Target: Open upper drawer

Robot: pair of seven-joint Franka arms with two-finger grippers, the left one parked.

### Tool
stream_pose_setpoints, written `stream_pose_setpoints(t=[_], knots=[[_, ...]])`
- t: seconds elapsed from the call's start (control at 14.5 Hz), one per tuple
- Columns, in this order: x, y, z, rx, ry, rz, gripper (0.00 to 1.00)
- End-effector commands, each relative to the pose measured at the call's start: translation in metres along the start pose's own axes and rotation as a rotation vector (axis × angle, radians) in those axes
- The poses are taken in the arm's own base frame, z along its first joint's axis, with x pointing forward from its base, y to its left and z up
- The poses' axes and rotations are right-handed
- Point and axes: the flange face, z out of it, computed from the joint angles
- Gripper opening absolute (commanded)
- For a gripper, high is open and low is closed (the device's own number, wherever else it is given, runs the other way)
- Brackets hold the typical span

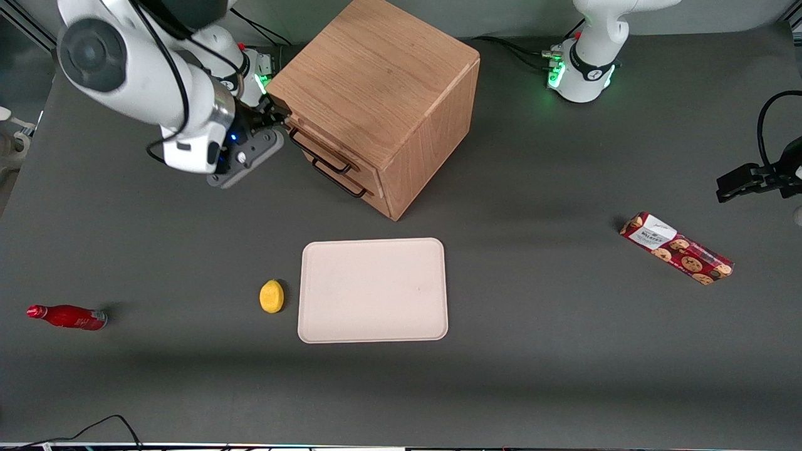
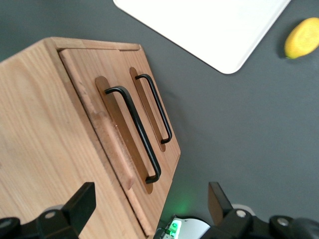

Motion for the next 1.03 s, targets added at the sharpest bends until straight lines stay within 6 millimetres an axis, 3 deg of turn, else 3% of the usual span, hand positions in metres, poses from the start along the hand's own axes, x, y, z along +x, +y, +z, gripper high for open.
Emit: stream_pose_setpoints(t=[0.0,0.28,0.62,0.96], knots=[[0.013,0.010,0.016,0.040,-0.026,-0.051,1.00],[0.024,0.002,0.047,0.054,-0.061,-0.082,1.00],[0.037,0.016,0.088,0.088,-0.061,-0.113,1.00],[0.044,0.006,0.122,0.089,-0.087,-0.135,1.00]])
